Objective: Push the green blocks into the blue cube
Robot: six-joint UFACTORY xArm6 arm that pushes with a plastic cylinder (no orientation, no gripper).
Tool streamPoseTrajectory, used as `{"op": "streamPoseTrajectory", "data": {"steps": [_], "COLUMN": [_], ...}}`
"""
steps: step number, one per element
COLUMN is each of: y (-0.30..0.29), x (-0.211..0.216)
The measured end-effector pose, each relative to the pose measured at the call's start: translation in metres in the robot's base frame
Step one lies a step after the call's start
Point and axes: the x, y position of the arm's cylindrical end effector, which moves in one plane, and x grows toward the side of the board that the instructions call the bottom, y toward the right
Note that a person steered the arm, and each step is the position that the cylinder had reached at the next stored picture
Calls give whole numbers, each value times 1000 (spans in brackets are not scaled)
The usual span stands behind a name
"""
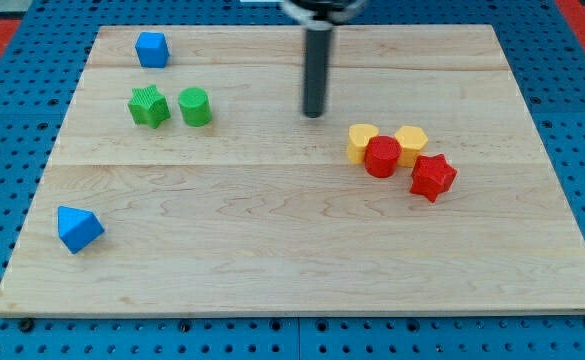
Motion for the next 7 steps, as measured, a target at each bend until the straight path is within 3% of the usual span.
{"op": "streamPoseTrajectory", "data": {"steps": [1, 2, 3, 5, 7], "y": [-102, -132, -143, -100, -142], "x": [11, -21, -38, -19, -92]}}
